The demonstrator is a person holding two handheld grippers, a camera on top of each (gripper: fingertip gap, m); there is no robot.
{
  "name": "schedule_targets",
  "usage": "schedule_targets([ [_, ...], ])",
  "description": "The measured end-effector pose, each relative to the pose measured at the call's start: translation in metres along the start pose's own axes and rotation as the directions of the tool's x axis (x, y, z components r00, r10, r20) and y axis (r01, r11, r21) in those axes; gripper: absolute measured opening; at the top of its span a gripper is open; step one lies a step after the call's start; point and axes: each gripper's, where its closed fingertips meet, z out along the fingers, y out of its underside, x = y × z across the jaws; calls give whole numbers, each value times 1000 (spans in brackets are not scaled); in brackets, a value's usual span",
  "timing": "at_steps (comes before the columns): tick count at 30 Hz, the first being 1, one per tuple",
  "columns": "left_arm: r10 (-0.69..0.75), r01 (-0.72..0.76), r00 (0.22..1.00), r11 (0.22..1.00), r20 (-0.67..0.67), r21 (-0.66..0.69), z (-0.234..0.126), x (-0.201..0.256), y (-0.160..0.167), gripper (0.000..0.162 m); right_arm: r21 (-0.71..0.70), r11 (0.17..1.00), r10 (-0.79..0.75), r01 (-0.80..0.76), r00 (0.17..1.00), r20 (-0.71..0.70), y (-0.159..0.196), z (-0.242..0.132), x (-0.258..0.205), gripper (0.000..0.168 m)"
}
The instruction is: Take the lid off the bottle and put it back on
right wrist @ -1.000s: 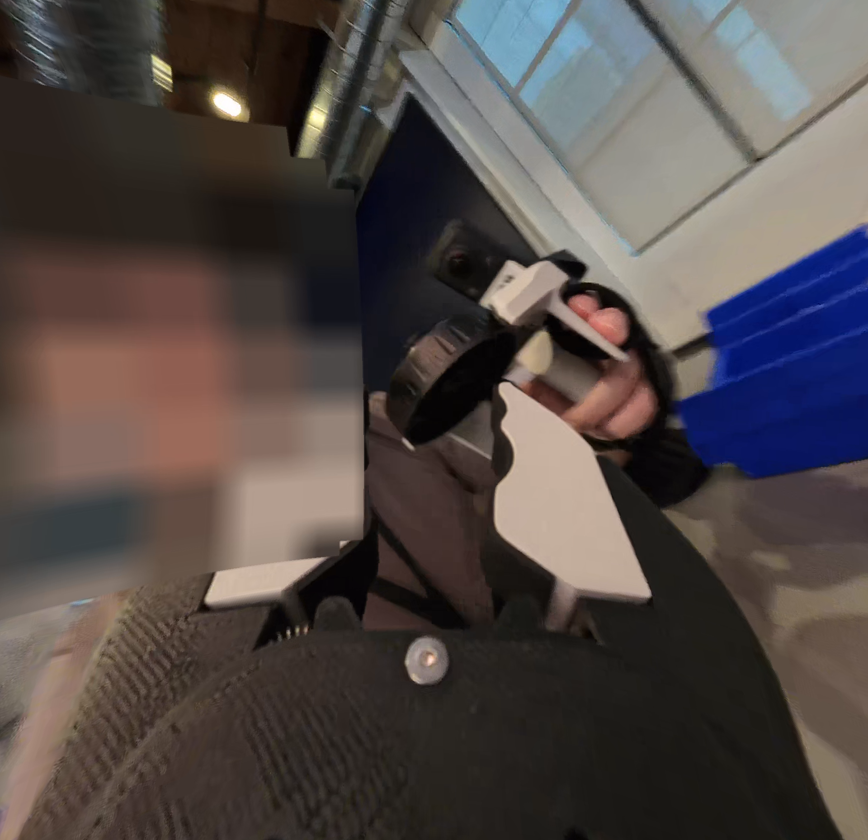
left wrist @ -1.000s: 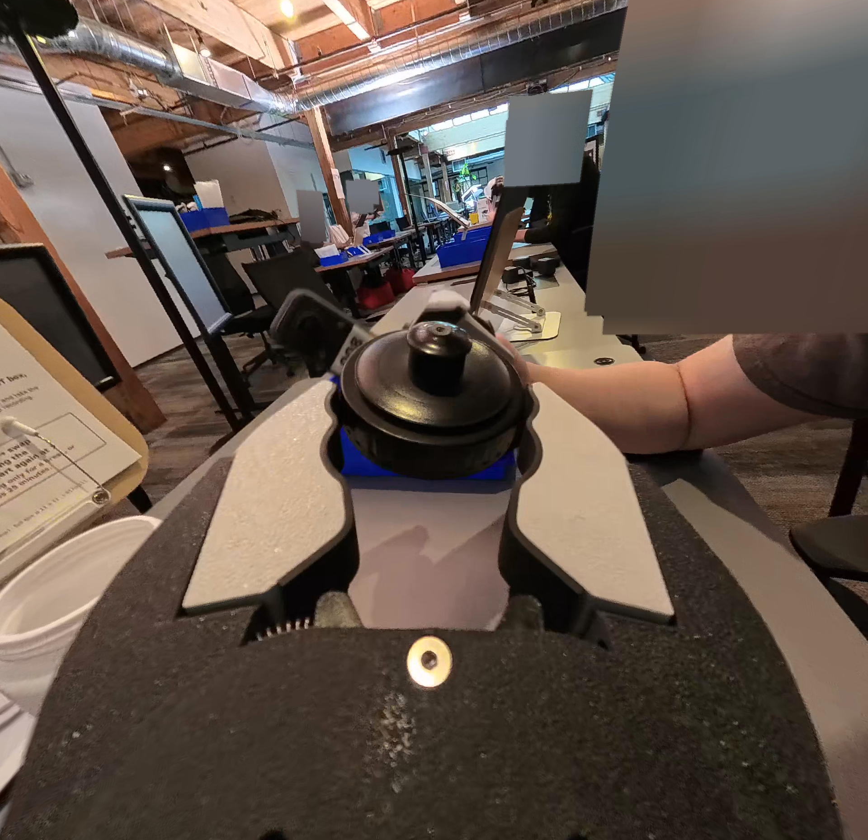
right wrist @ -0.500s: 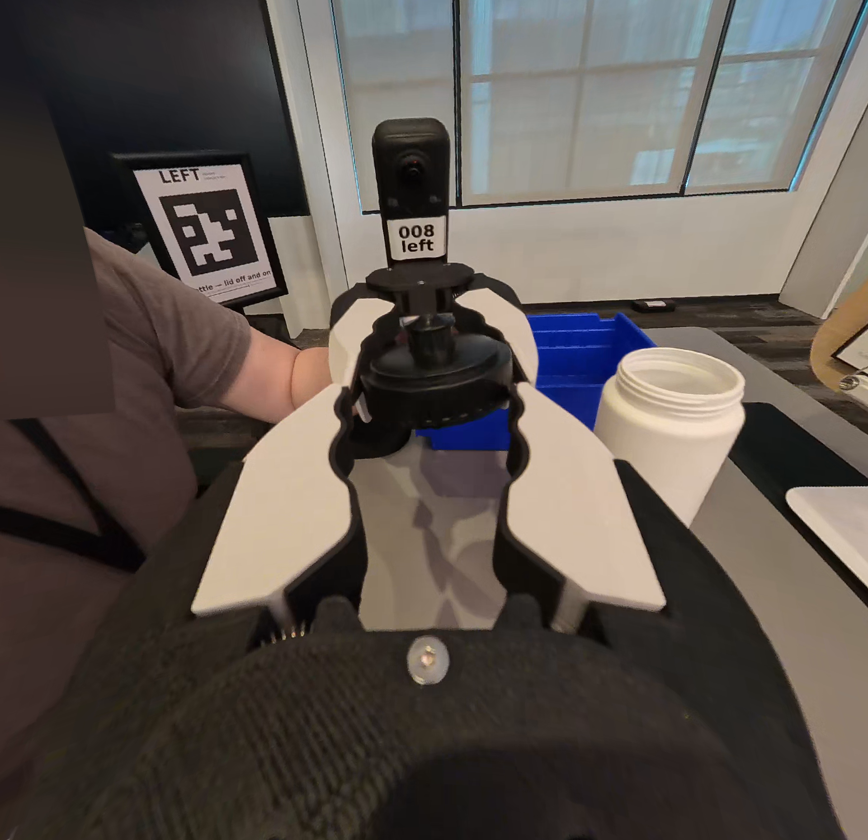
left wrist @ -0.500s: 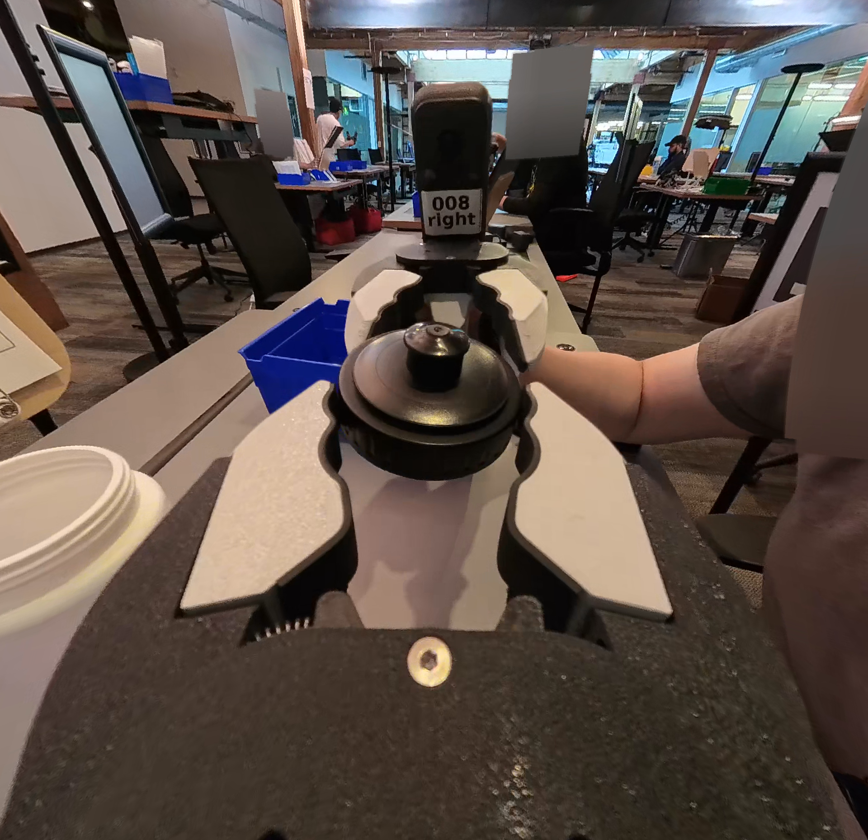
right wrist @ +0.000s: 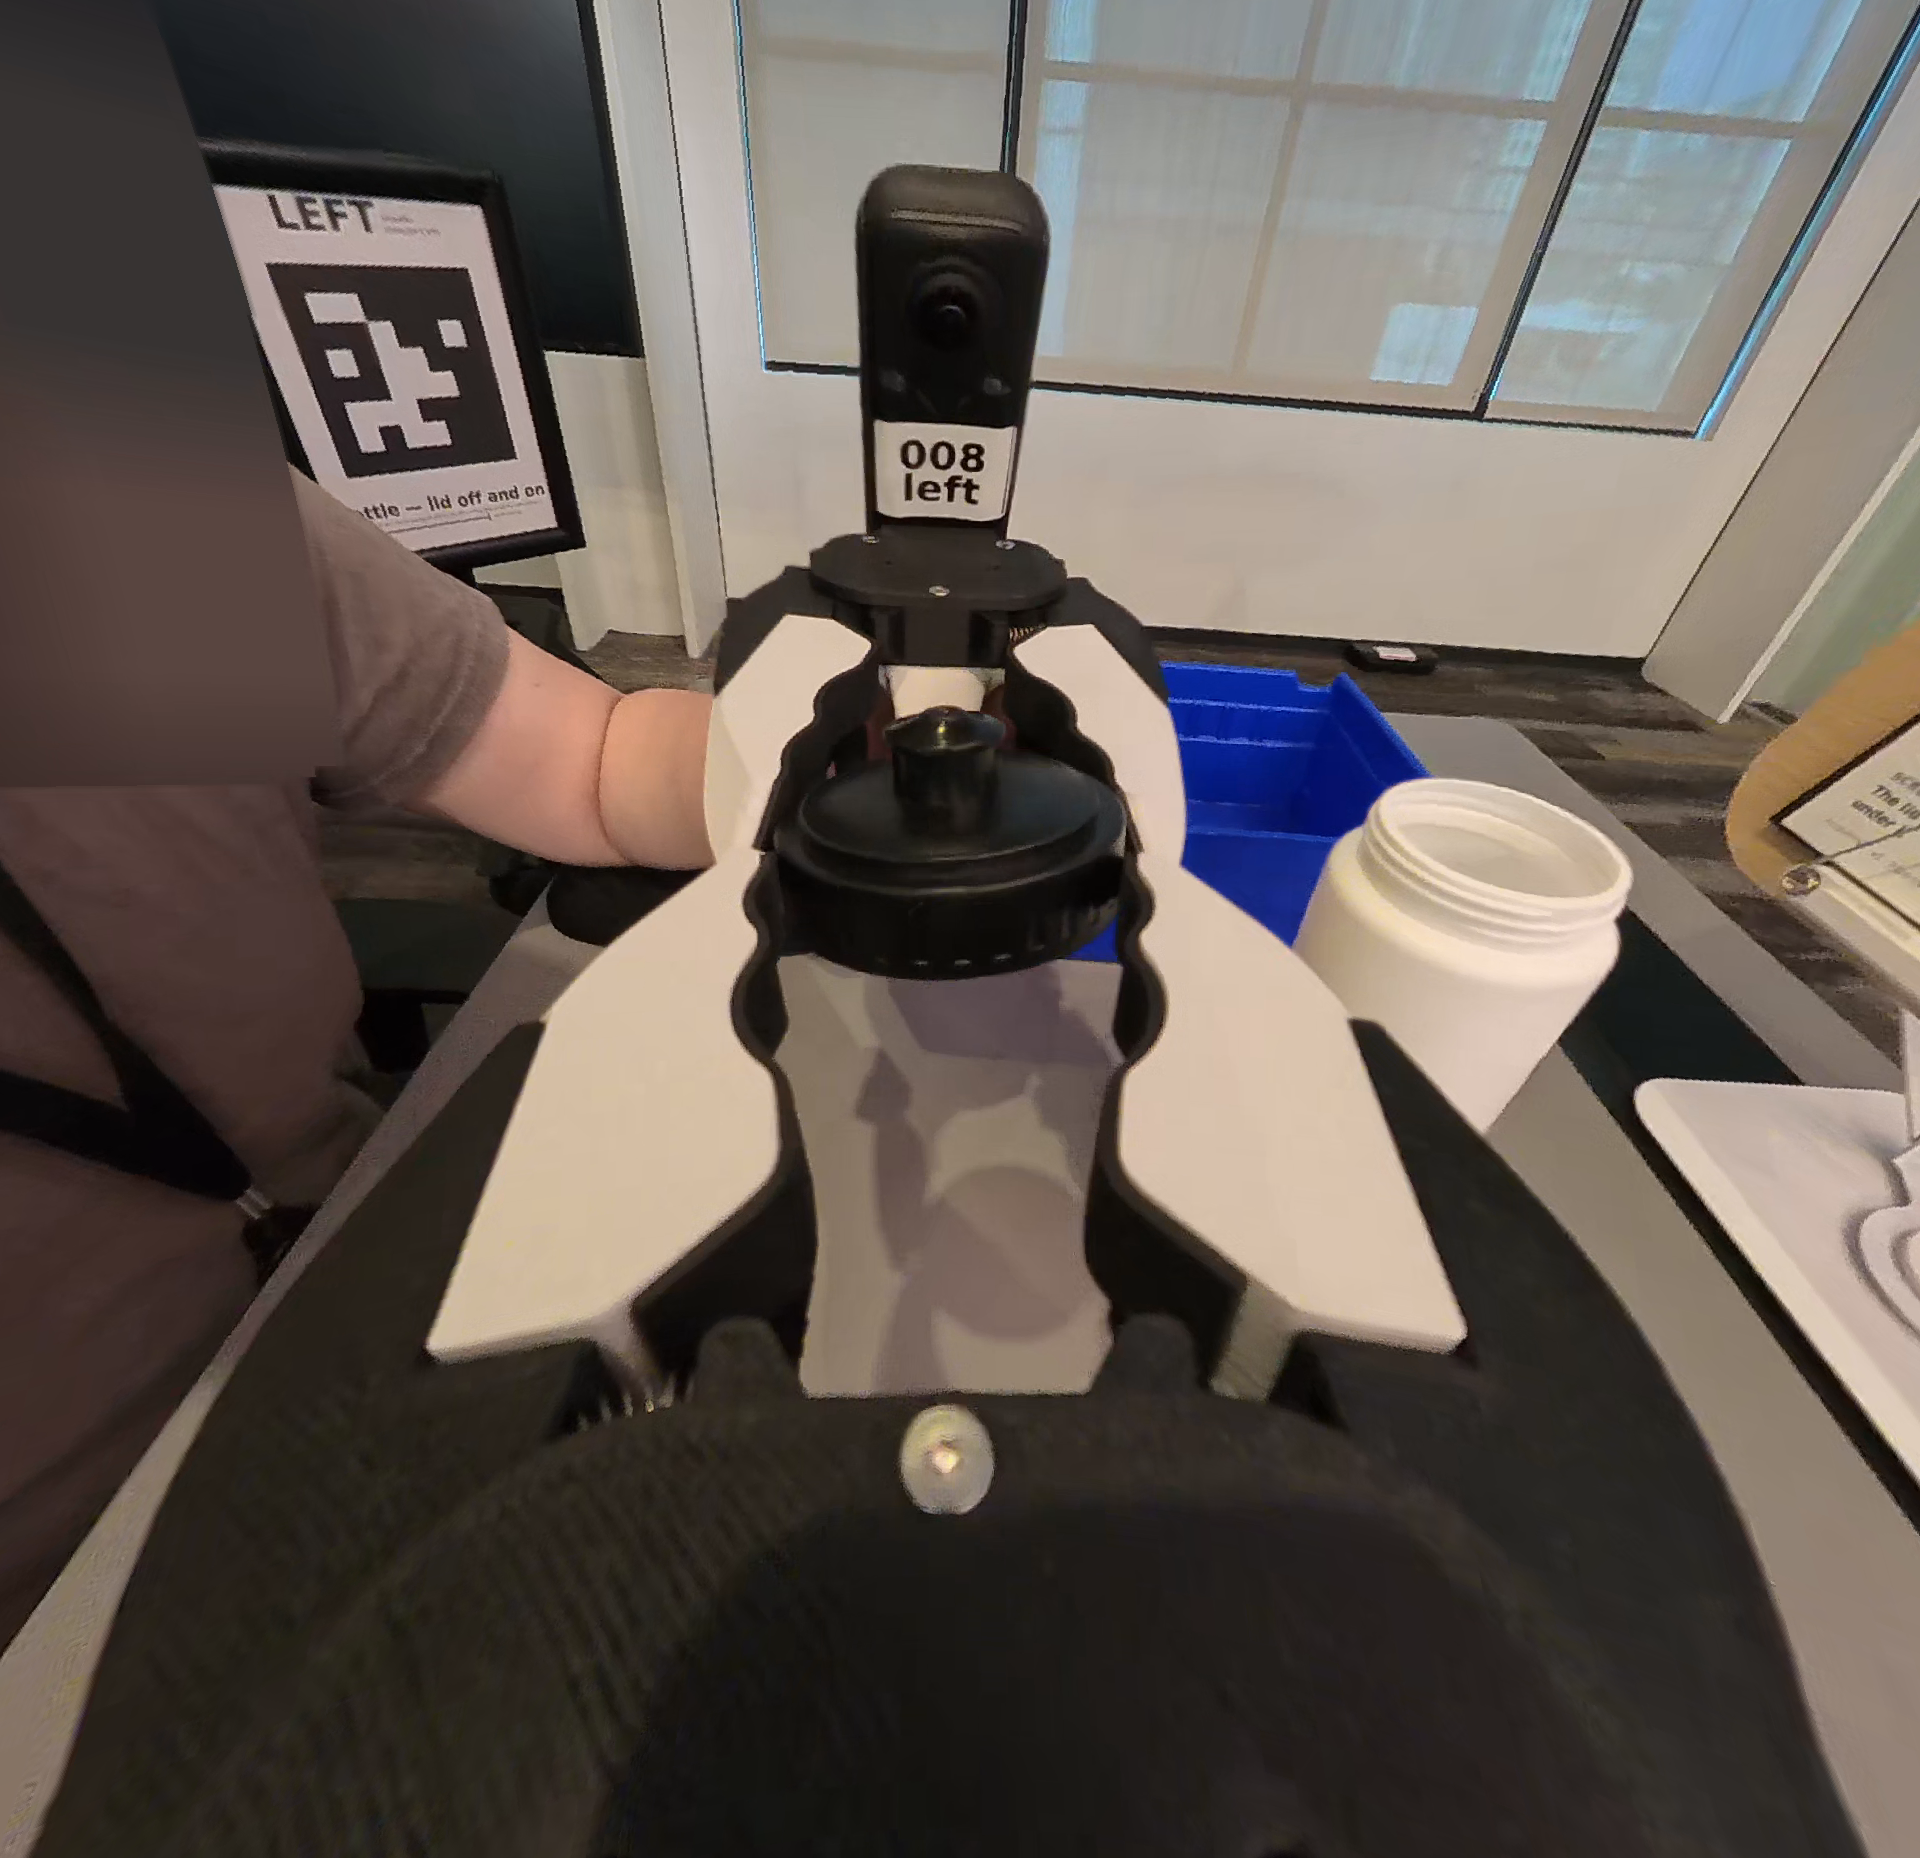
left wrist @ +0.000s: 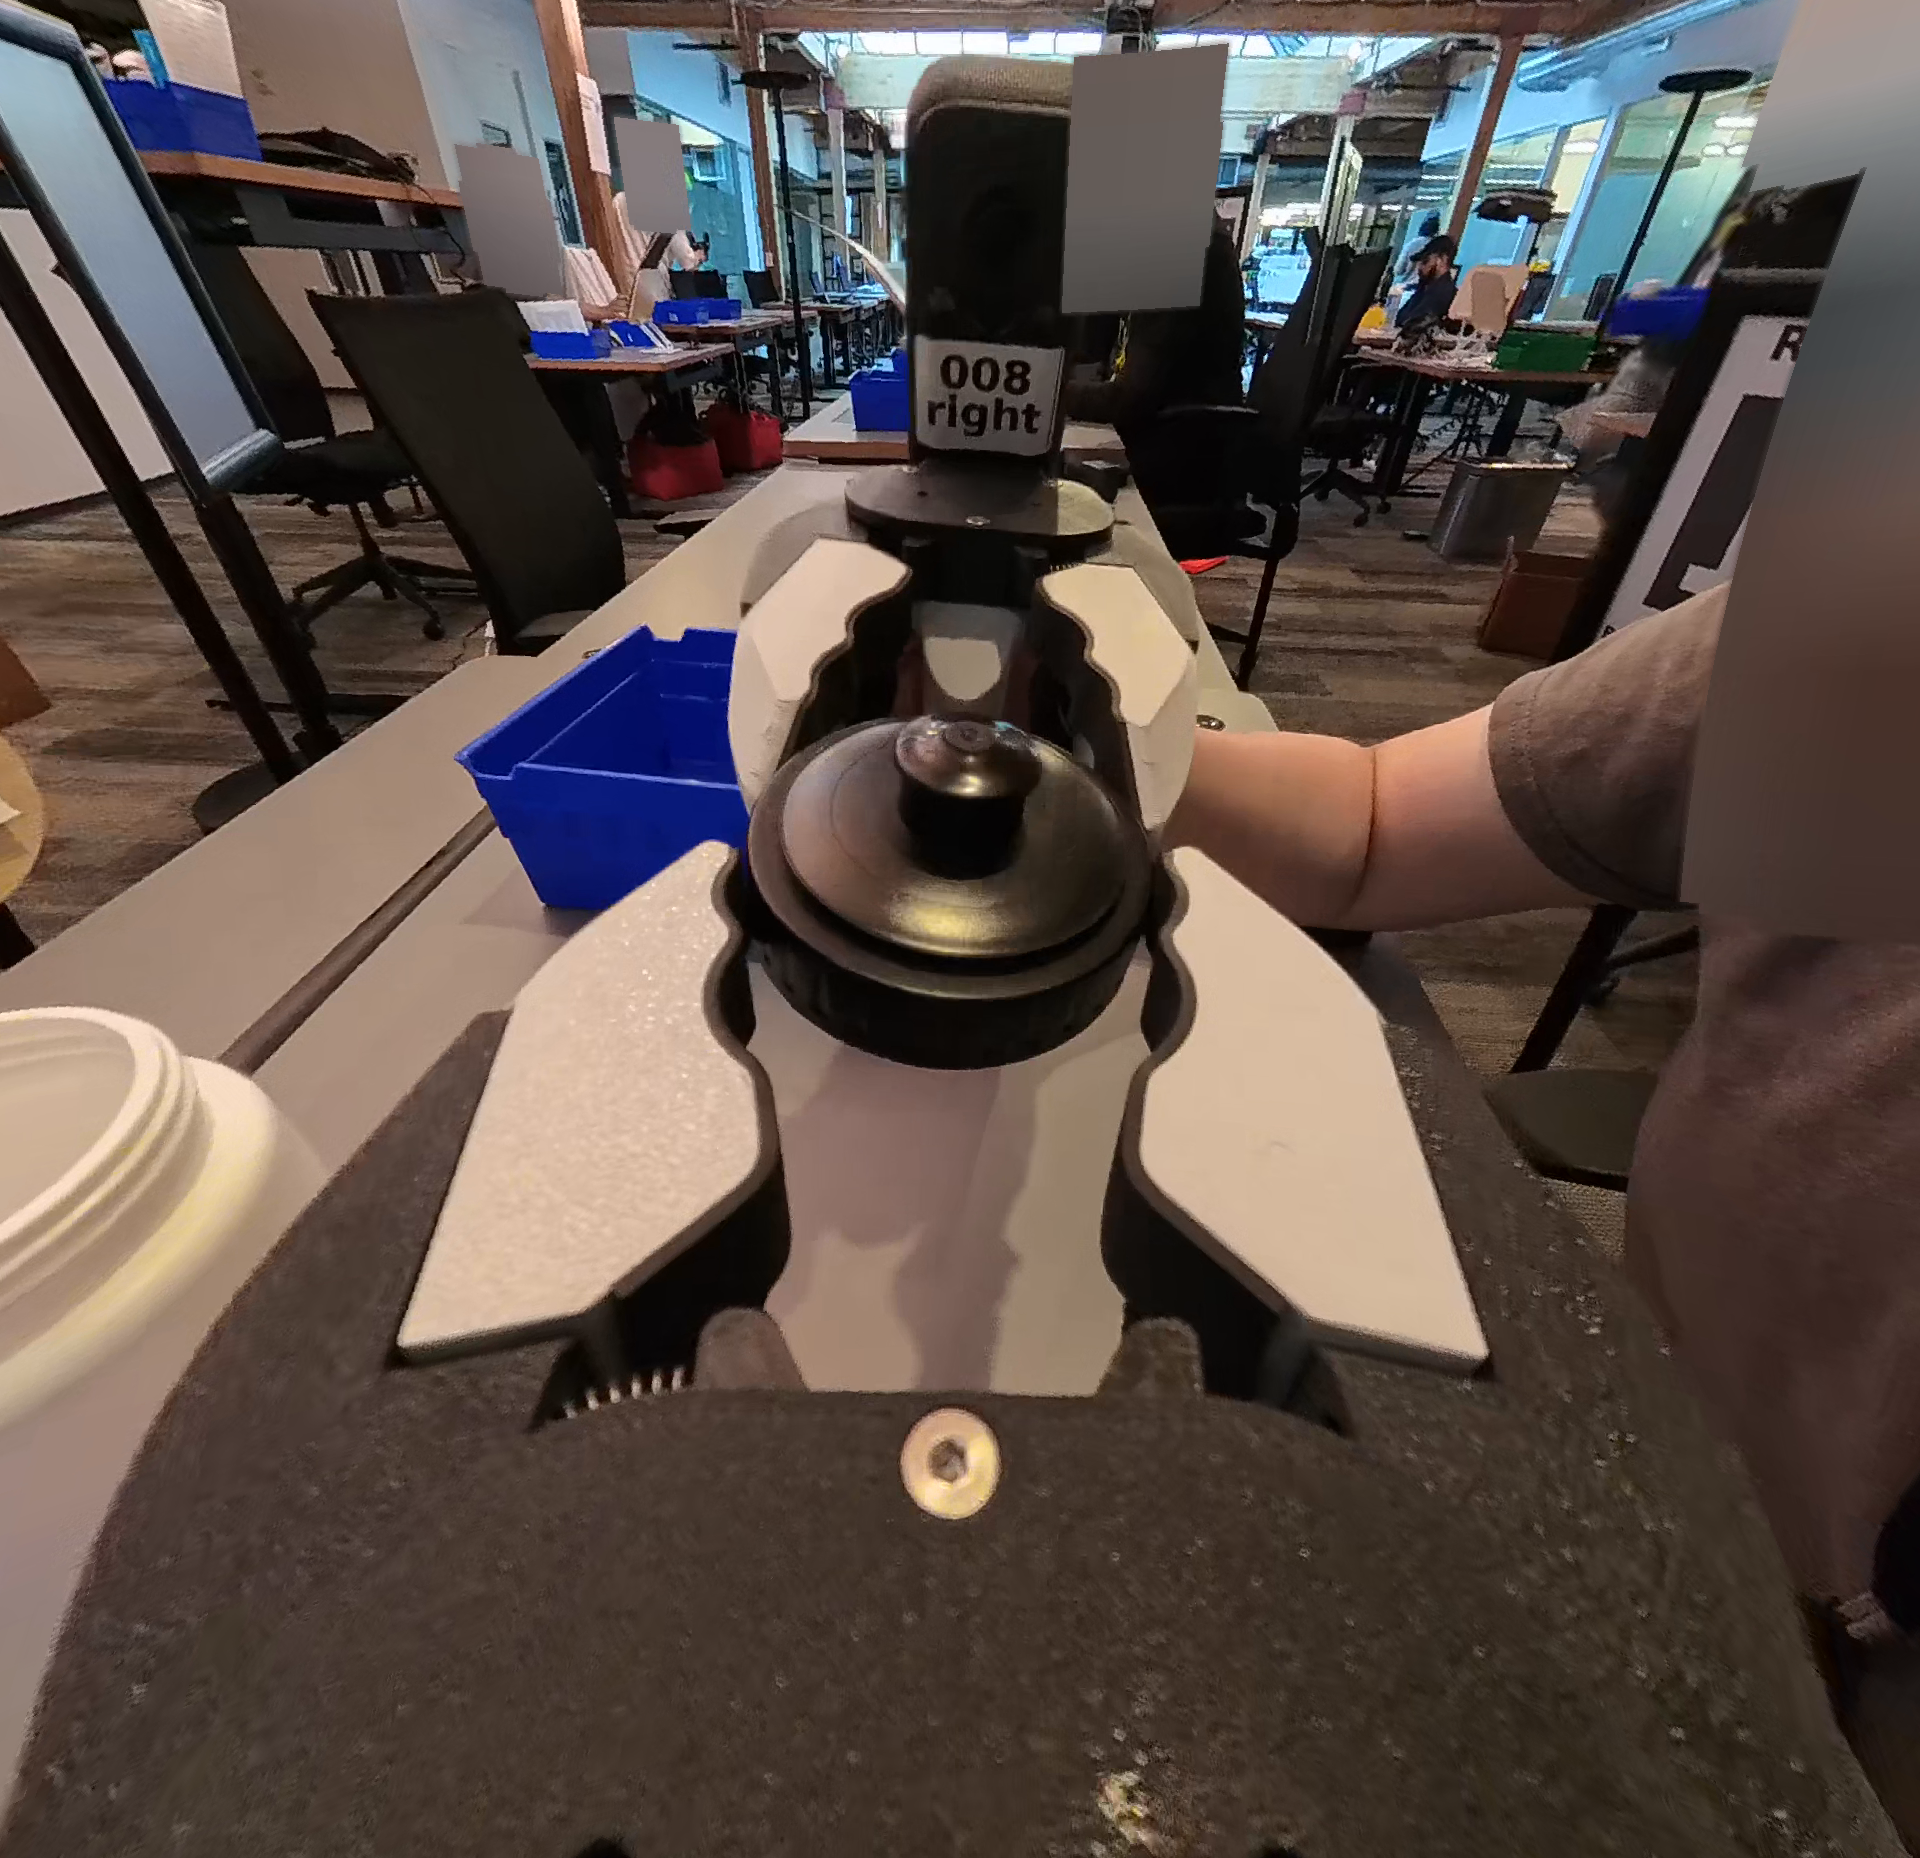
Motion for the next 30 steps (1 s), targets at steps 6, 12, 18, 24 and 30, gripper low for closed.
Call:
schedule_targets([
  [6, 68, -68, 998, 998, -2, 14, -3, 7, -6, 72, 3, 998, -59, 59, 998, -7, -7, -2, -5, 63],
  [12, 76, -77, 997, 996, 22, 53, -9, 2, -13, 64, 52, 999, -16, 15, 1000, 1, -12, -11, 1, 63],
  [18, 90, -91, 996, 996, 28, 26, -8, 1, -9, 63, 44, 999, -18, 17, 1000, 10, -10, -12, 1, 64],
  [24, 79, -79, 997, 996, 3, 42, -5, 7, -10, 63, 50, 999, 6, -8, 999, 39, -10, -9, -3, 67],
  [30, 68, -68, 998, 997, -7, 30, -4, 8, -7, 63, 24, 1000, 1, -2, 999, 47, -6, -6, -6, 69],
])
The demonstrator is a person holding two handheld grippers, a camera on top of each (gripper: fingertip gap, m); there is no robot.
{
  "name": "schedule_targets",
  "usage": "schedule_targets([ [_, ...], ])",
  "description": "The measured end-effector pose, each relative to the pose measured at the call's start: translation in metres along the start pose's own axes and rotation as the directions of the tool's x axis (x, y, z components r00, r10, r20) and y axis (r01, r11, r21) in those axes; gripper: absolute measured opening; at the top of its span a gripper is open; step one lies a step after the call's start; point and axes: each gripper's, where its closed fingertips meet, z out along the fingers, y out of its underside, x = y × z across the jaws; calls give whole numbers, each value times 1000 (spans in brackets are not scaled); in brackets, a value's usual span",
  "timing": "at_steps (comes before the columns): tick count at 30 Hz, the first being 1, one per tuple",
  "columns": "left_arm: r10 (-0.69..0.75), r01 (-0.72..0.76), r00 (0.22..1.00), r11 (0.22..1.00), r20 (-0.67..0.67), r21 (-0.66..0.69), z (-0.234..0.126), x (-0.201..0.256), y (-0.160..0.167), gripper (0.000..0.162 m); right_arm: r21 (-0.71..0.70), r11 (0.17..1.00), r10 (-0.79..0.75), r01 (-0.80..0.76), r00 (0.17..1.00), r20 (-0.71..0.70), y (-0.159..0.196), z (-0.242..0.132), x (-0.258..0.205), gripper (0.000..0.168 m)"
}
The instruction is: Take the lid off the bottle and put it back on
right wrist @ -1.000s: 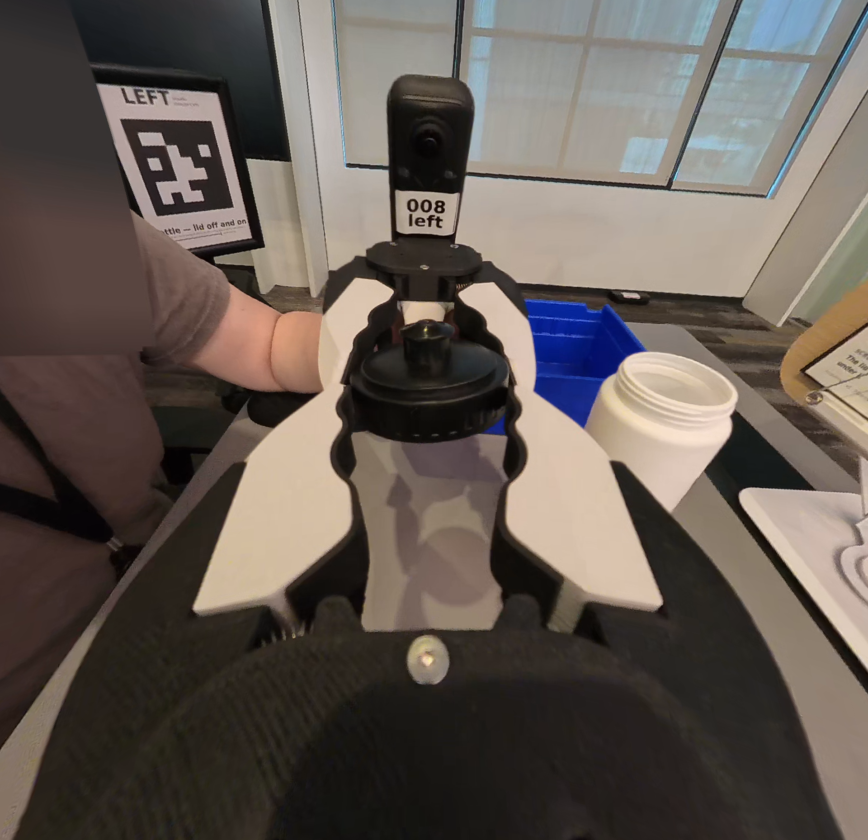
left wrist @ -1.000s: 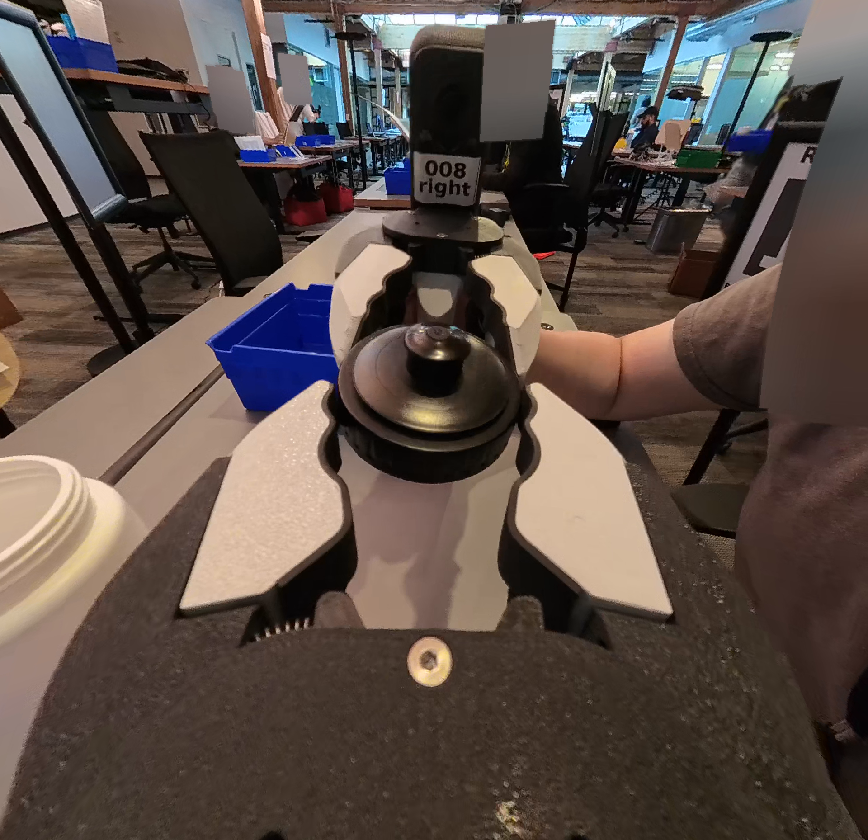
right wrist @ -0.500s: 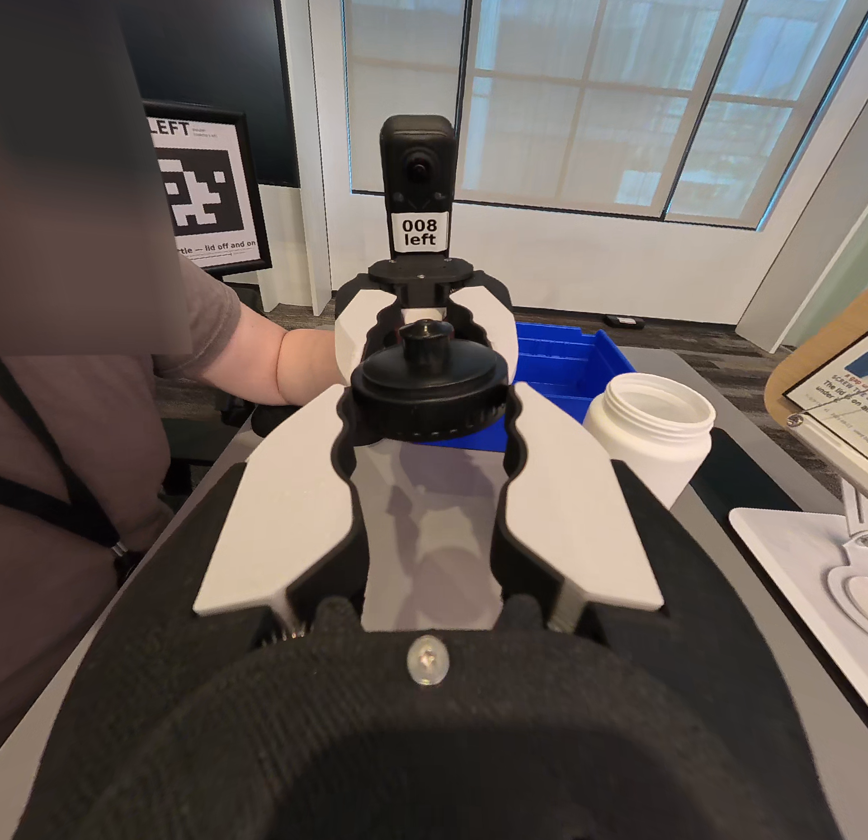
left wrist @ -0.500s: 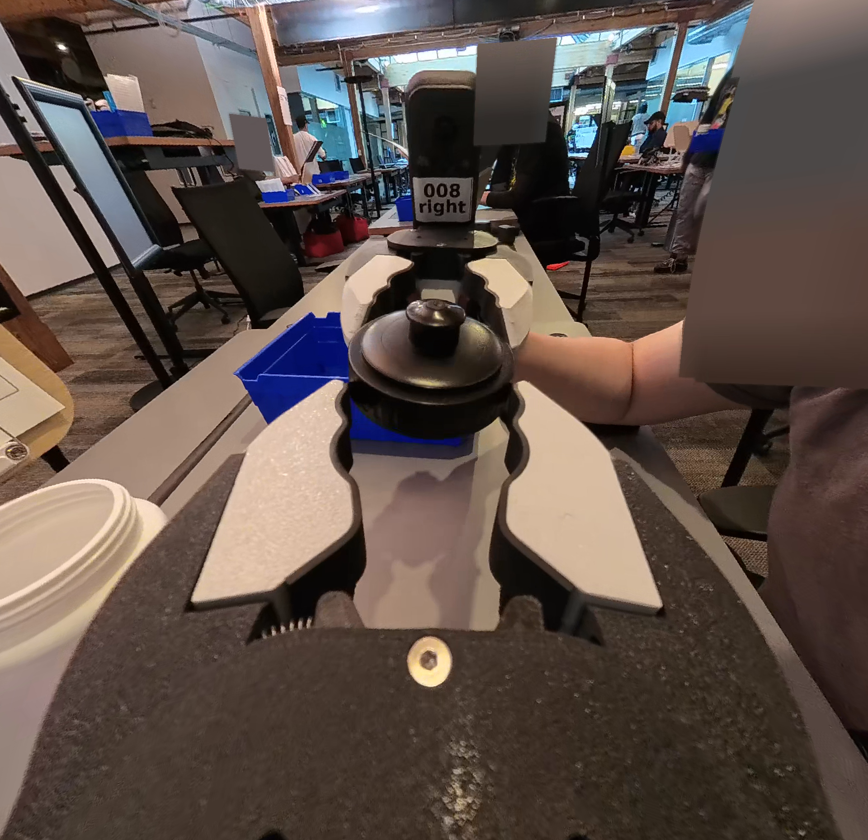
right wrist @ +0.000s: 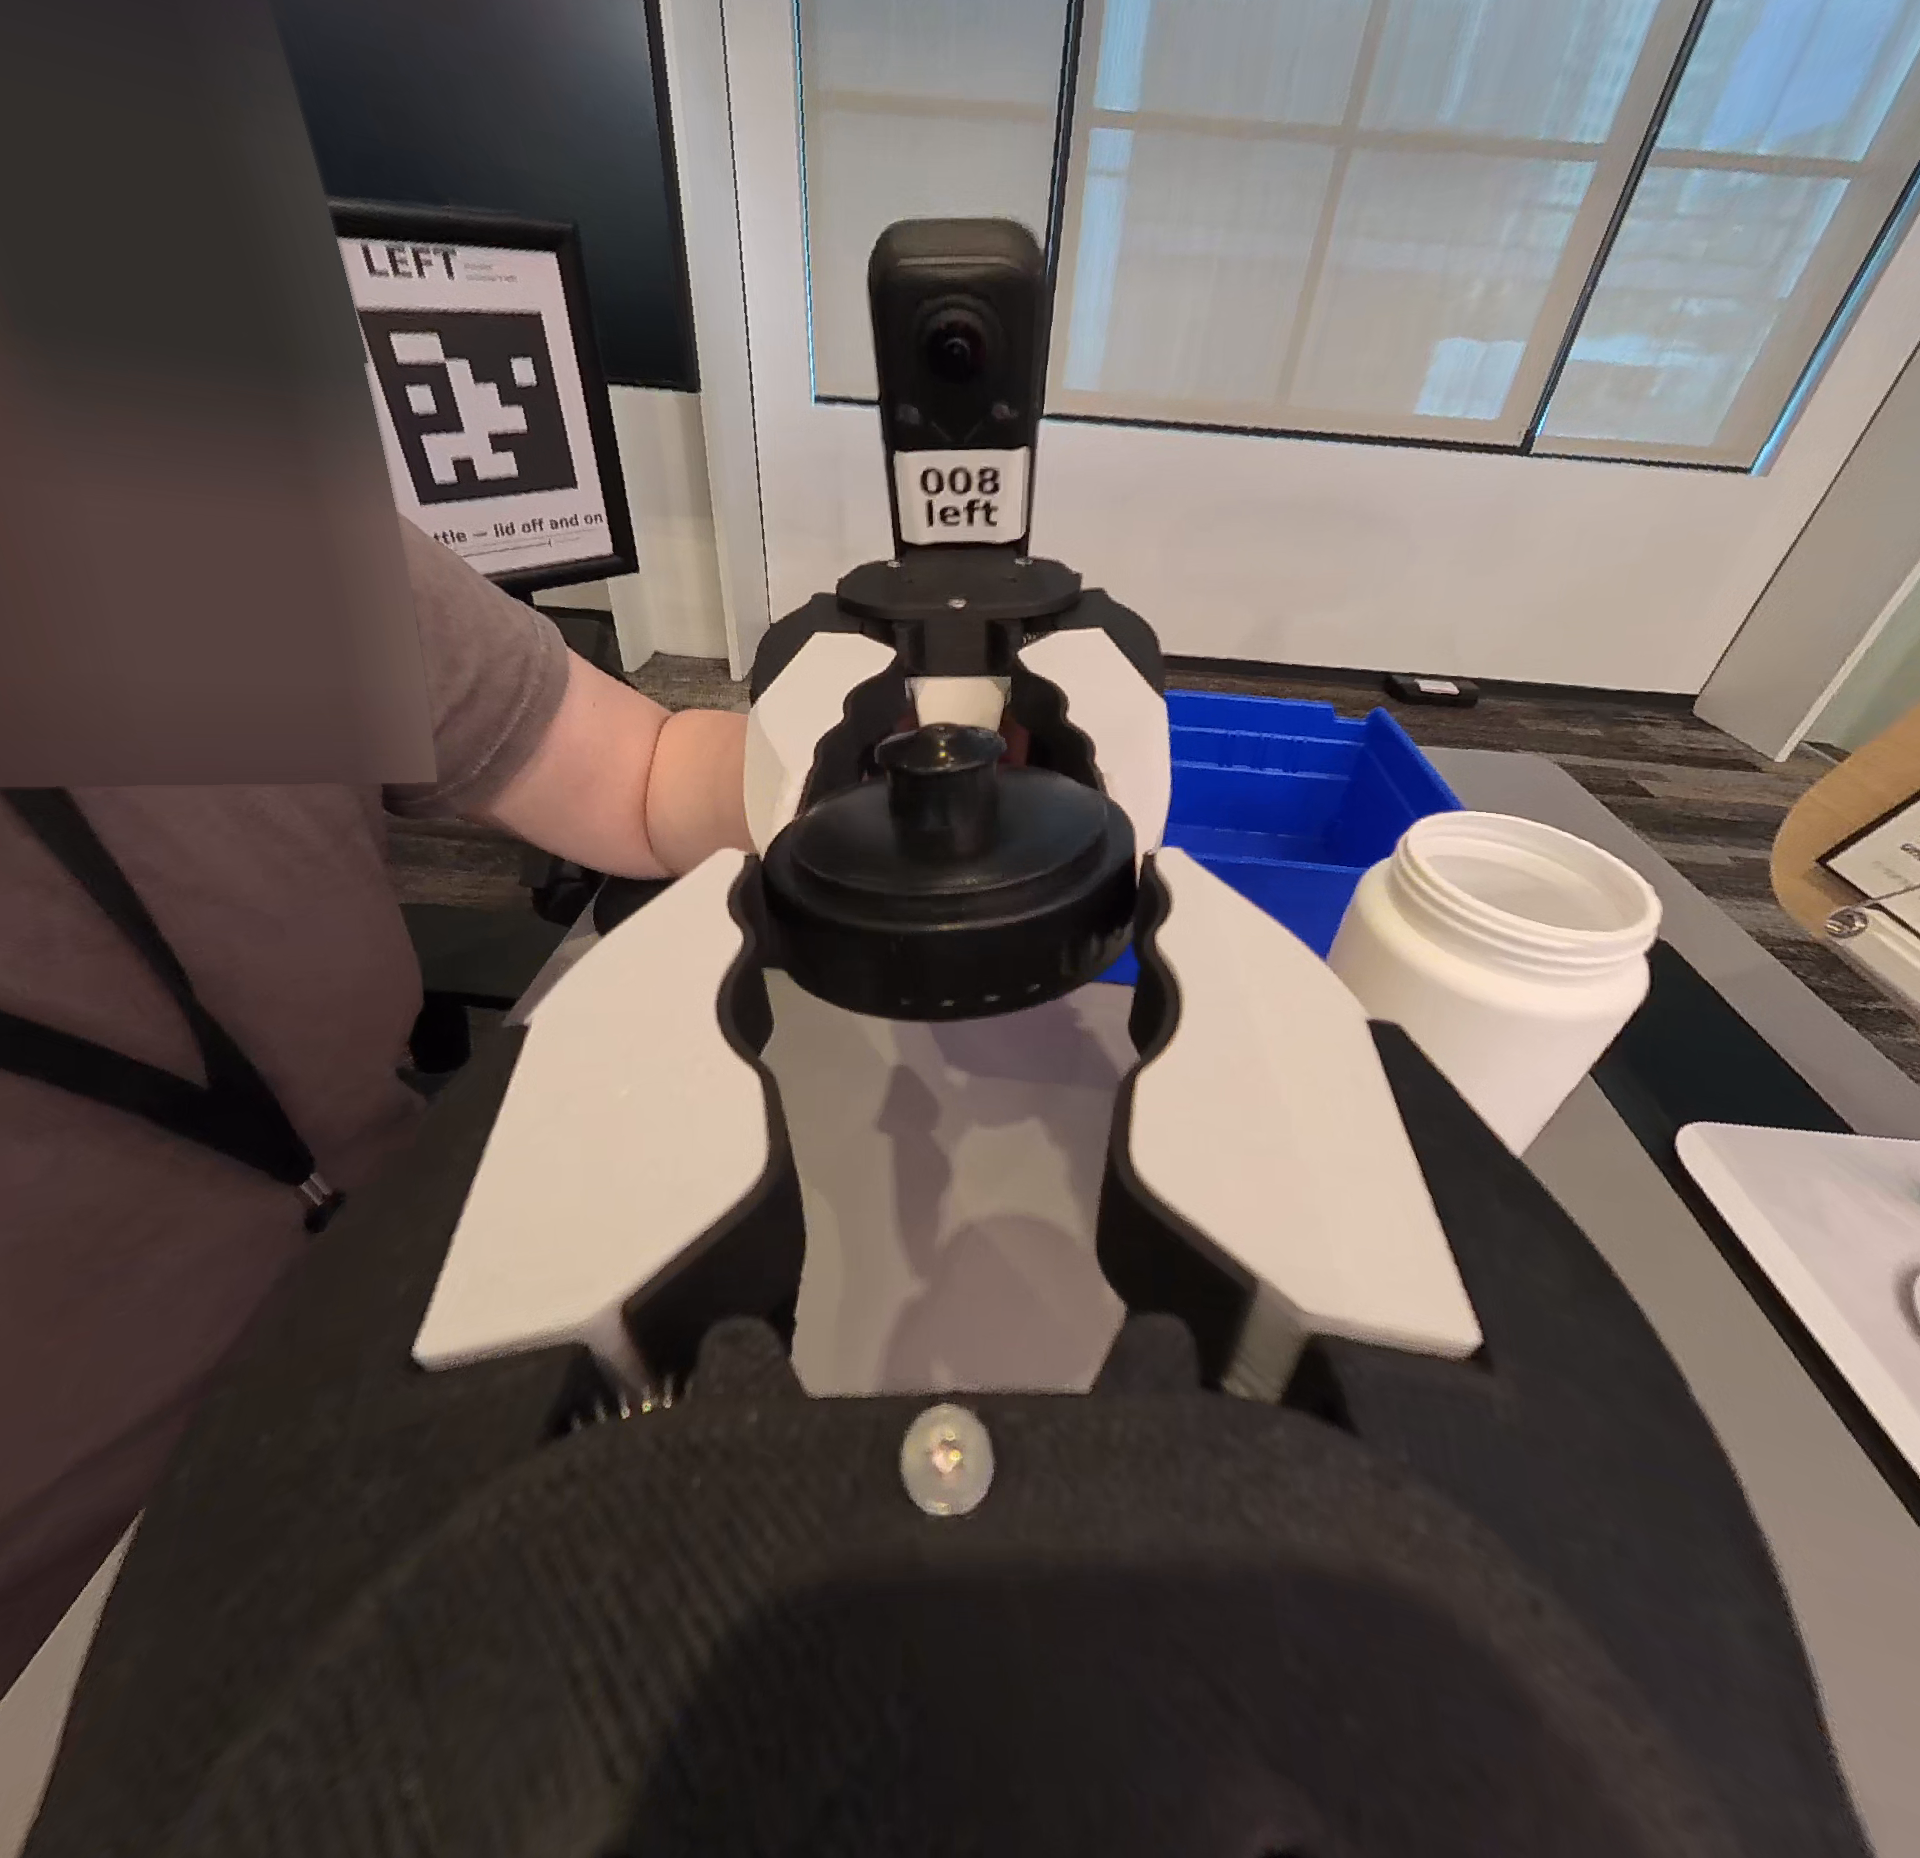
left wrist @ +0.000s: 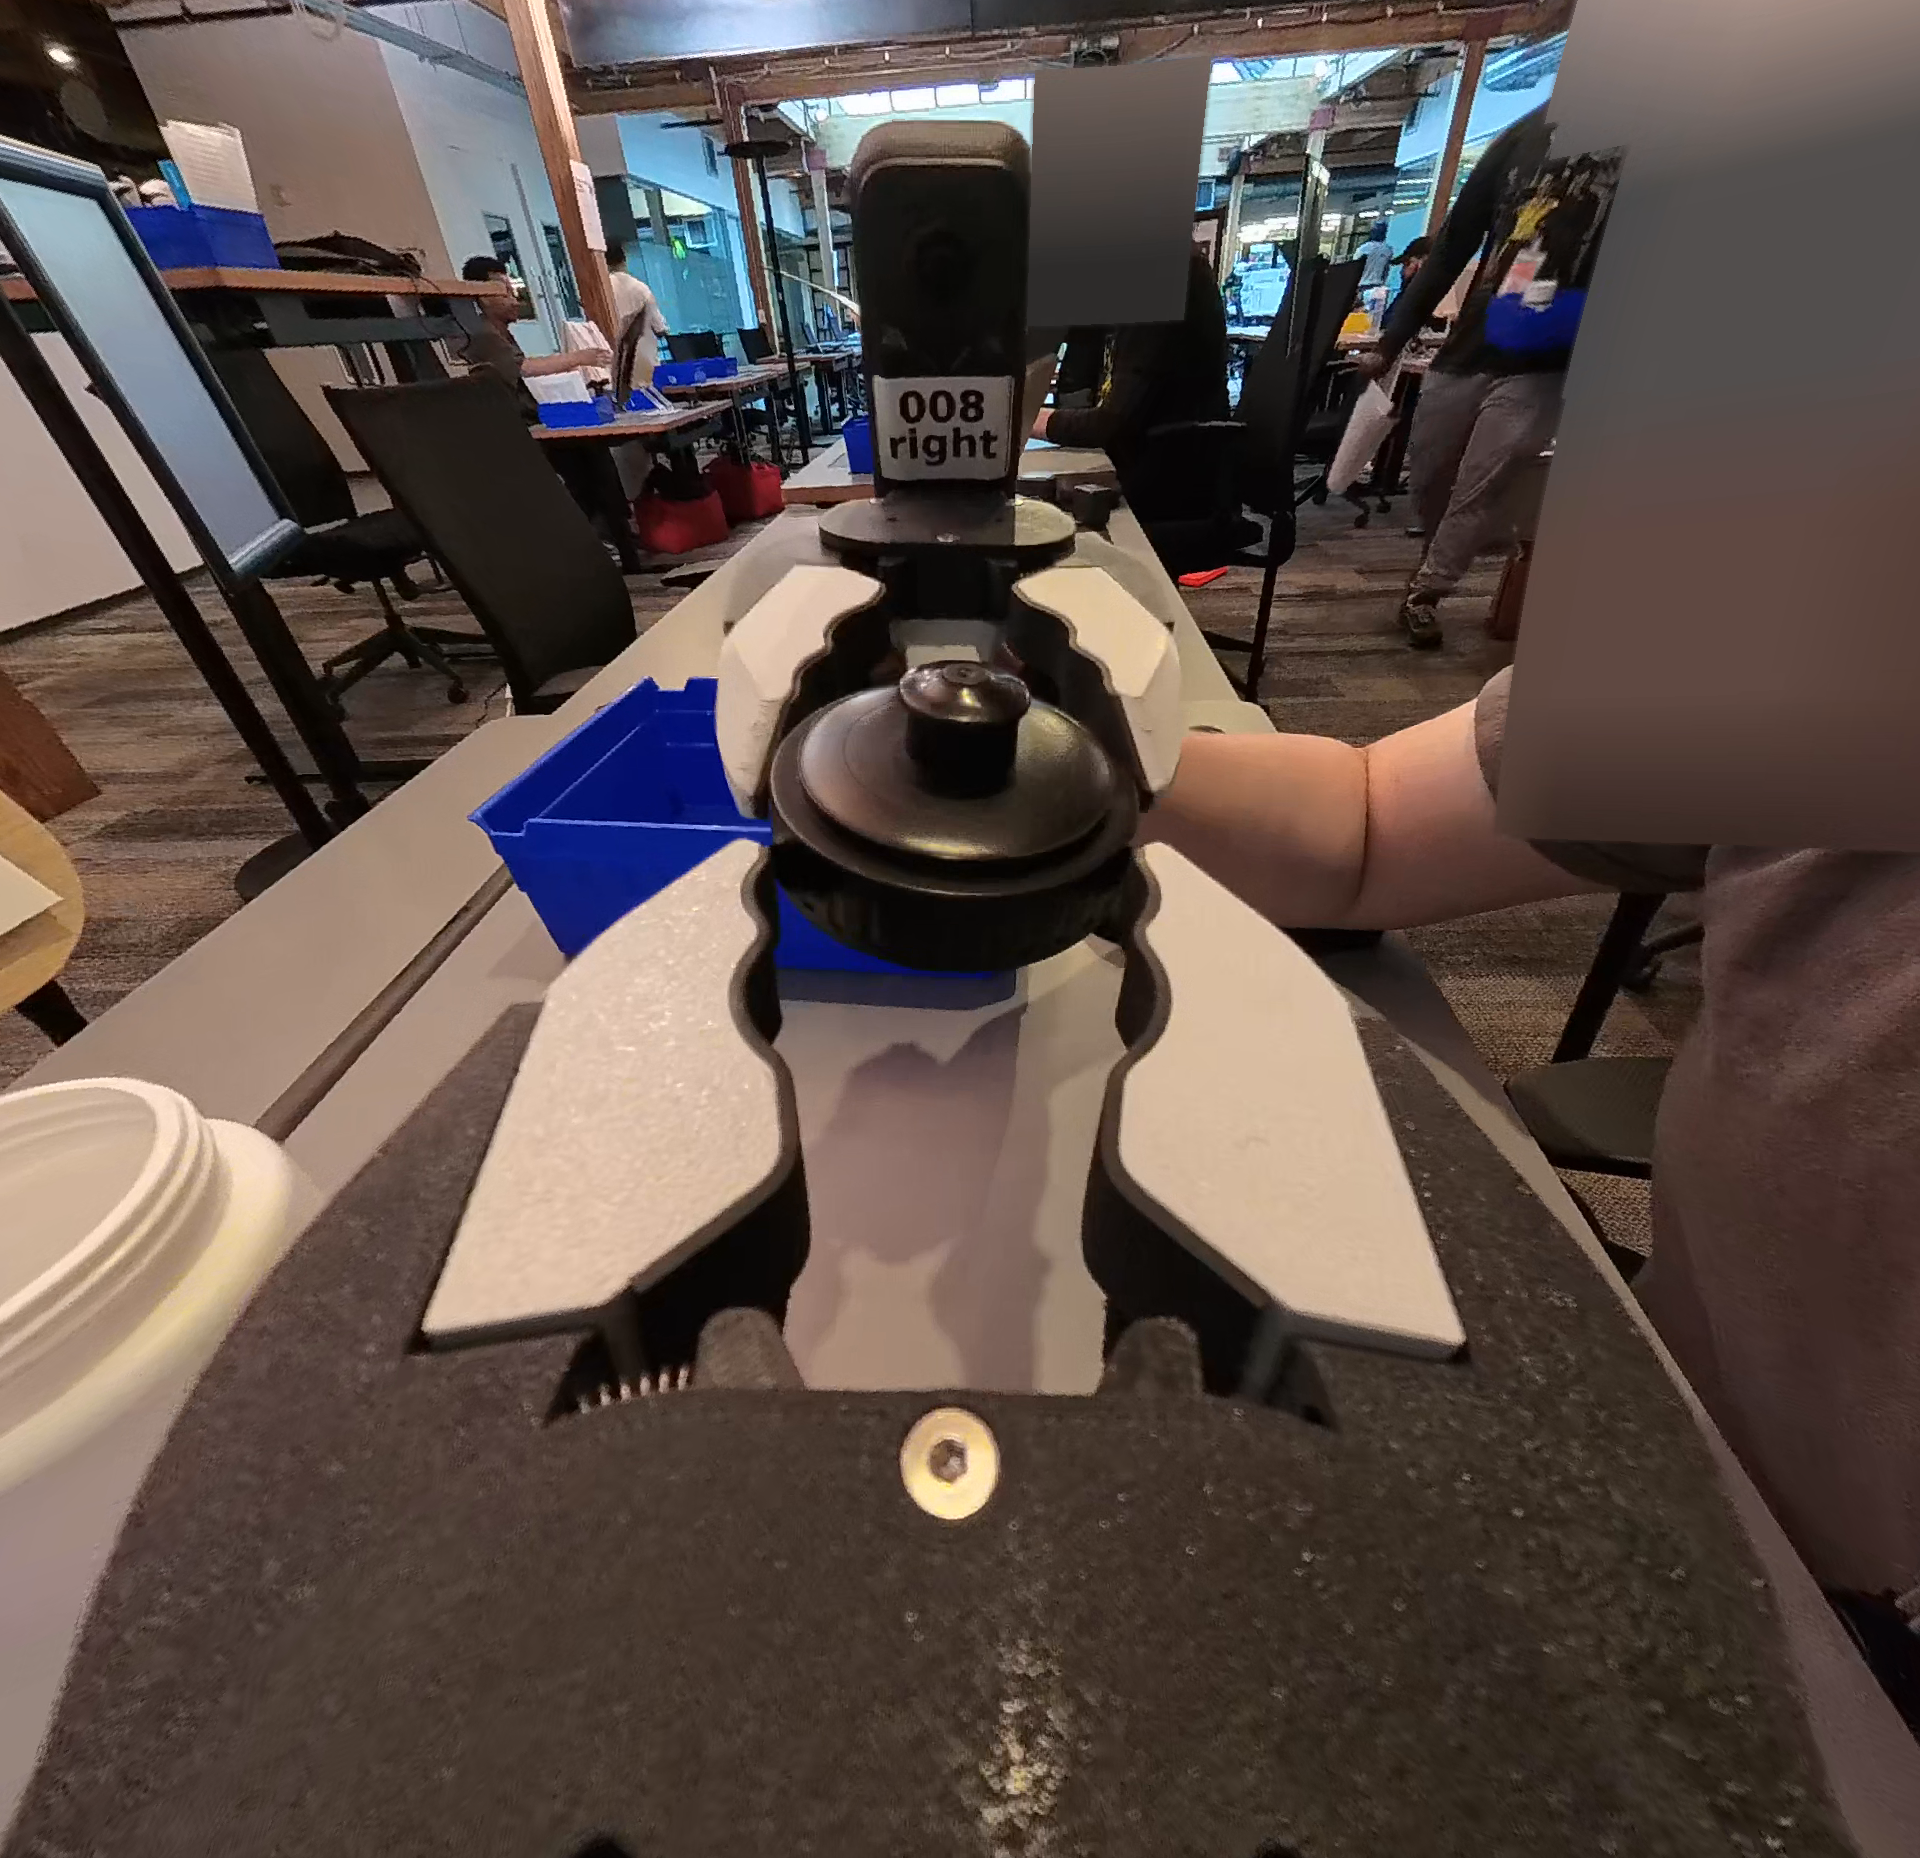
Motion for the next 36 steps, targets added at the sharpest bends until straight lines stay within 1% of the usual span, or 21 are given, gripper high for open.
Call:
schedule_targets([
  [3, -10, 10, 1000, 1000, -3, -3, 1, 1, 0, 63, -19, 999, -49, 48, 999, -24, 1, 1, 0, 70],
  [6, -21, 22, 1000, 1000, 18, -23, -1, -4, 2, 60, -52, 987, -157, 153, 982, -104, -1, -2, 5, 70],
  [8, -98, 98, 995, 995, 15, 21, -5, -9, -4, 63, -73, 971, -236, 228, 961, -147, -3, -6, 7, 70],
  [10, -220, 220, 975, 972, -12, 81, -9, -15, -10, 59, -87, 952, -305, 294, 934, -183, -7, -10, 8, 70],
  [13, -402, 409, 912, 908, -84, 89, -9, -19, -9, 54, -116, 922, -387, 370, 898, -211, -7, -11, 8, 70],
  [15, -493, 506, 858, 860, -143, 67, -6, -16, -6, 43, -163, 895, -442, 414, 871, -215, -2, -9, 8, 70],
  [17, -569, 592, 793, 804, -216, 54, -4, -11, -6, 27, -205, 864, -498, 460, 840, -214, 3, -7, 8, 70],
  [19, -628, 662, 730, 748, -270, 52, -4, -10, -6, 24, -221, 845, -530, 488, 820, -215, 4, -5, 7, 71],
  [22, -661, 706, 678, 708, -323, 34, -4, -9, -5, 22, -229, 832, -550, 506, 807, -214, 5, -5, 7, 71],
  [26, -678, 741, 631, 671, -378, 33, -6, -7, -8, 21, -220, 821, -568, 527, 791, -227, 3, -3, 5, 71],
  [30, -673, 750, 615, 660, -411, 42, -8, -6, -12, 19, -206, 819, -574, 536, 781, -246, 3, 0, 4, 72],
  [33, -666, 748, 614, 662, -423, 43, -7, -3, -13, 18, -244, 800, -598, 548, 761, -252, 9, 7, 5, 75],
  [36, -654, 736, 632, 675, -415, 57, -9, -5, -14, 17, -279, 776, -630, 566, 723, -283, 12, 11, 9, 76],
])
